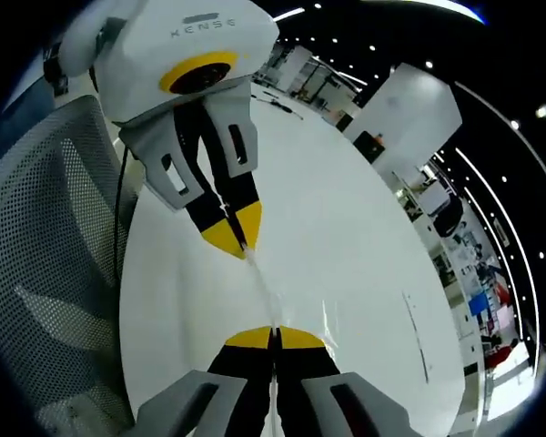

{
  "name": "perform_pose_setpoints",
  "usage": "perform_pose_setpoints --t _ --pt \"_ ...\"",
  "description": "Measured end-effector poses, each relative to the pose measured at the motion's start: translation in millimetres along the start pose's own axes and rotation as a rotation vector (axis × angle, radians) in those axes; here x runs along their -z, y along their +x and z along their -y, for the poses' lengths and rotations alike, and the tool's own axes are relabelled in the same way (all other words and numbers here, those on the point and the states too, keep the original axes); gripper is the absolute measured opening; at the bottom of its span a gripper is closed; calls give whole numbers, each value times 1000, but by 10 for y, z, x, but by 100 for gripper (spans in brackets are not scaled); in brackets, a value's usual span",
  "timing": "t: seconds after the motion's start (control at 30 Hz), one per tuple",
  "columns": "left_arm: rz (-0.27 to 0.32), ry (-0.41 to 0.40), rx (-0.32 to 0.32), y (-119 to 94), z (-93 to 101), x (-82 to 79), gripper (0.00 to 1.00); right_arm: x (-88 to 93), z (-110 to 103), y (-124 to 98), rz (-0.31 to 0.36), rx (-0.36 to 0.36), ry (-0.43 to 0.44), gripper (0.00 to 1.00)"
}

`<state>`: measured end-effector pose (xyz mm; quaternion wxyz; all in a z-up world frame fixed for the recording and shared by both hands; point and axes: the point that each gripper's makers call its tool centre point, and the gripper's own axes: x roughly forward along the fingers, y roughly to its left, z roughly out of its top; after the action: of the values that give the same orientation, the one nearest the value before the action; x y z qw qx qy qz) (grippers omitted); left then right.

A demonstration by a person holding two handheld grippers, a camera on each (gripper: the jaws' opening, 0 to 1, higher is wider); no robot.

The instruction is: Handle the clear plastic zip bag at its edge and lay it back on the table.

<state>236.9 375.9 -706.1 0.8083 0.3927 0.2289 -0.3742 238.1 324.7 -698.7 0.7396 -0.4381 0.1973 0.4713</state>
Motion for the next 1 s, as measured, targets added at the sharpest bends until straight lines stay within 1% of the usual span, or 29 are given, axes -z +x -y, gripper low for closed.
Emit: perform_pose_setpoints --t 0.13,0.33,0.5,0.67,0.77,0.83,1.0 --pt "10 -5 9 -6 14 -7 0 6 -3 -23 7 2 6 0" --pt "9 -6 15 -5 1 -10 0 11 -22 -31 11 -2 0 0" --pt "11 -11 18 -27 1 -29 0 41 17 -16 18 3 29 0" --pt "6 -1 24 -25 14 -21 0 40 32 -57 20 7 28 0" --pt "6 -13 24 -21 9 -21 0 48 35 -74 19 6 36 0" --pt "9 -11 23 -17 -1 -32 0 67 47 -43 16 6 27 0" --pt "7 5 34 4 -4 -45 0 75 67 -45 17 10 40 0"
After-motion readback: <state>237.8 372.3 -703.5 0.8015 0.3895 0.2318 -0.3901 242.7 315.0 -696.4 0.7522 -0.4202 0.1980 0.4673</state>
